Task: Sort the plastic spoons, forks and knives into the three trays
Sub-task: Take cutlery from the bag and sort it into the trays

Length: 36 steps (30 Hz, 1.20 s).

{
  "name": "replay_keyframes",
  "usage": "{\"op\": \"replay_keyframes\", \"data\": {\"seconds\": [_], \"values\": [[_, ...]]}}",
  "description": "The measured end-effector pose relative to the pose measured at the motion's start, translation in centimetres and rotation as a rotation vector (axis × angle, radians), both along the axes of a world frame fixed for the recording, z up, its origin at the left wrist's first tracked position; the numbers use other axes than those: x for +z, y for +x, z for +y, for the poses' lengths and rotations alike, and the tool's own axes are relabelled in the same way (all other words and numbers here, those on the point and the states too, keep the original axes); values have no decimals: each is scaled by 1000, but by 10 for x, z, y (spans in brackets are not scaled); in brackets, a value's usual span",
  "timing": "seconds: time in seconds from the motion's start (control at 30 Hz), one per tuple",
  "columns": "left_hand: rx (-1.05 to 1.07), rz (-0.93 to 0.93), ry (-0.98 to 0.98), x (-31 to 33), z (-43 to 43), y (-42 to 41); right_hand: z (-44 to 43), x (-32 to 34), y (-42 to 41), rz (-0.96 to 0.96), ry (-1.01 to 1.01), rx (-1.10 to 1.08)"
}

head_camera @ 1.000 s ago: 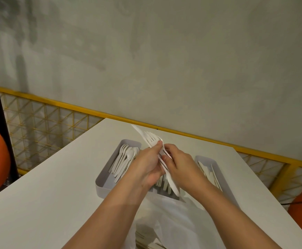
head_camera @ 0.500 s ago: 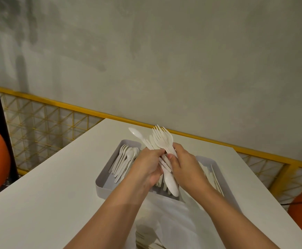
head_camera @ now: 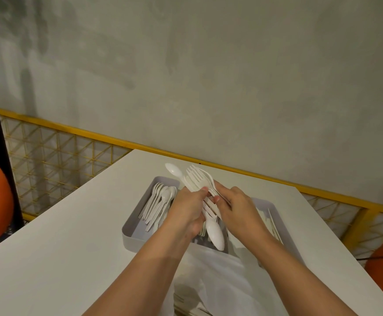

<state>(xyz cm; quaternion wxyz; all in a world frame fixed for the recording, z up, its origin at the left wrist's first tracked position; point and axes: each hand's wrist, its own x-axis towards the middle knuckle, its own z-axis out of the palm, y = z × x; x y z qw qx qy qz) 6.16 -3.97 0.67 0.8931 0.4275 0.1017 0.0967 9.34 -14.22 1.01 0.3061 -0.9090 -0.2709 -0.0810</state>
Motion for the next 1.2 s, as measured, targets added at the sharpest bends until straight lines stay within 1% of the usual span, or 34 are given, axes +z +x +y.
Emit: {"op": "replay_keyframes", "data": {"seconds": [0.1,0.17,0.27,0.33,0.43,0.57,0.63,0.73,0.87,1.03,1.17,1.2], "values": [[-1,-8,18,0,0,0,0,0,-3,15,-15,1],[-8,-20,34,-1,0,1,1,0,-5,-12,-36,-9],[-15,-10,39,-2,1,1,1,-1,-9,-43,45,-4],[-15,5,35,-3,2,1,0,-2,-11,-79,78,39],[-11,28,68,-4,3,1,-1,0,-12,-104,-53,49],[4,47,117,-6,6,1,1,10,-13,-8,-308,32],[-14,58,164,-5,7,0,1,15,-14,51,-385,55],[-71,60,173,-2,8,-2,2,21,-17,105,-468,38],[-99,27,164,4,19,-2,-2,21,-7,84,-428,-37],[21,-14,129,6,46,0,-9,16,5,84,-362,-131],[44,-36,121,4,59,0,-4,1,21,195,-341,-188],[46,-37,118,4,61,1,0,-4,27,226,-373,-204]]}}
